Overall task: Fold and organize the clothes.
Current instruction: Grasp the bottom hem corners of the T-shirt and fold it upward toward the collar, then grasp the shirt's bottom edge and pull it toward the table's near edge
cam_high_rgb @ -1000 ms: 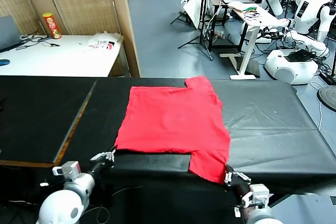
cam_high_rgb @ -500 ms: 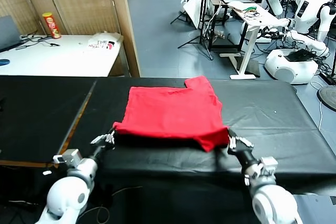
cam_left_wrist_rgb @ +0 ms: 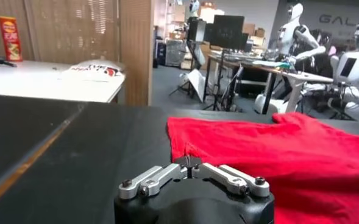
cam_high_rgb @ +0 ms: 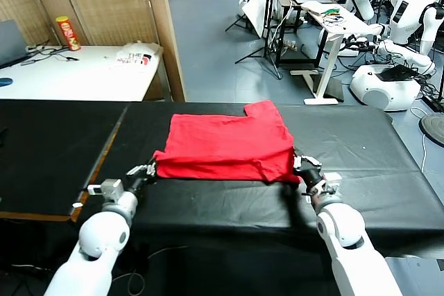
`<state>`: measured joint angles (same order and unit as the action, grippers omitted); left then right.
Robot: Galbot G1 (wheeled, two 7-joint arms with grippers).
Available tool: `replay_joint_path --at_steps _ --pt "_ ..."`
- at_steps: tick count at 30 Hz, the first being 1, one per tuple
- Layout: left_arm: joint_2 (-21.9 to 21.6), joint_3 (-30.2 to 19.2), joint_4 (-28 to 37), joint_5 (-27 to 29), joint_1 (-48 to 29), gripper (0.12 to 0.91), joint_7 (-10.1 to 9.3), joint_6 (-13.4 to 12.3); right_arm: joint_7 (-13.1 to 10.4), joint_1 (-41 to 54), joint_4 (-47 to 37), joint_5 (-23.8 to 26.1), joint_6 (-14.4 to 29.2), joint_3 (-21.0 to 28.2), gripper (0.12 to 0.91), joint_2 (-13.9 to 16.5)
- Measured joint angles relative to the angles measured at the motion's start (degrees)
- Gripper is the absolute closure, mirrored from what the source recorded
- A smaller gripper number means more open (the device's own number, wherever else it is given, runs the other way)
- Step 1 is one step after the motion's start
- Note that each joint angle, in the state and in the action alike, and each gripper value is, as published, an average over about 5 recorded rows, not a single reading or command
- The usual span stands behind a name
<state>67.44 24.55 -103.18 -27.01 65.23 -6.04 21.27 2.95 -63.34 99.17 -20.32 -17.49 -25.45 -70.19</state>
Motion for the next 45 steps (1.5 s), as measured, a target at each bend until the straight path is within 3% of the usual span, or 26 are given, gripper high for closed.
replay_joint_path --at_steps 2,4,7,10,13,15,23,26,28,32,35,37,39,45 --pt "0.5 -0.2 0.7 0.7 -0.6 0.879 -0.06 0.0 0.1 -1.4 1.5 0.1 -0.7 -0.5 0.651 0.7" --pt "0.8 -0.3 1.0 0.8 -0.7 0.809 -0.10 0.1 0.3 -3.0 3.3 0.2 -0.9 -1.1 0.534 1.6" --pt "1.0 -0.4 0.9 1.0 -0.3 0.645 -0.06 0.3 0.5 -5.6 6.0 0.3 -0.9 -2.1 0.368 2.7" --pt "1.2 -0.2 0.8 1.3 0.4 0.477 0.15 0.3 0.5 -7.7 7.6 0.4 -1.0 -2.7 0.258 3.3" --pt "1.3 0.2 0.6 1.5 1.3 0.323 0.59 0.4 0.4 -9.3 8.2 0.4 -1.3 -3.0 0.231 3.1" --pt "1.3 0.4 0.4 1.5 1.9 0.261 1.02 0.4 0.2 -10.1 8.3 0.5 -1.6 -3.0 0.235 2.8" --pt "1.5 1.3 0.6 -1.4 3.1 0.232 2.86 1.2 -0.2 -11.4 7.5 1.2 -1.7 -2.9 0.362 1.3" --pt "1.6 1.5 1.2 -2.3 3.1 0.250 3.24 1.4 -0.2 -11.3 6.8 1.5 -1.9 -2.7 0.477 1.0" --pt "1.7 1.5 1.7 -2.9 2.9 0.312 3.38 1.6 -0.2 -11.2 6.5 1.7 -2.0 -2.6 0.574 0.8" --pt "2.2 1.5 2.8 -3.2 2.4 0.520 3.55 2.2 -0.6 -11.4 6.7 1.6 -2.6 -2.6 0.796 0.6" --pt "2.4 1.4 3.4 -3.6 2.1 0.688 3.93 2.5 -1.6 -11.8 7.8 0.9 -3.8 -2.8 0.886 0.9" --pt "2.4 1.4 3.5 -3.8 2.3 0.805 4.21 2.5 -2.3 -12.2 8.9 0.1 -5.0 -3.0 0.898 1.3" --pt "2.2 1.4 3.2 -3.3 2.7 0.874 4.27 2.4 -2.7 -12.6 10.2 -0.8 -6.1 -3.4 0.900 1.8" --pt "0.7 1.0 0.9 2.3 5.0 0.902 3.23 2.1 -3.7 -15.5 15.3 -1.9 -10.7 -4.6 0.900 3.4"
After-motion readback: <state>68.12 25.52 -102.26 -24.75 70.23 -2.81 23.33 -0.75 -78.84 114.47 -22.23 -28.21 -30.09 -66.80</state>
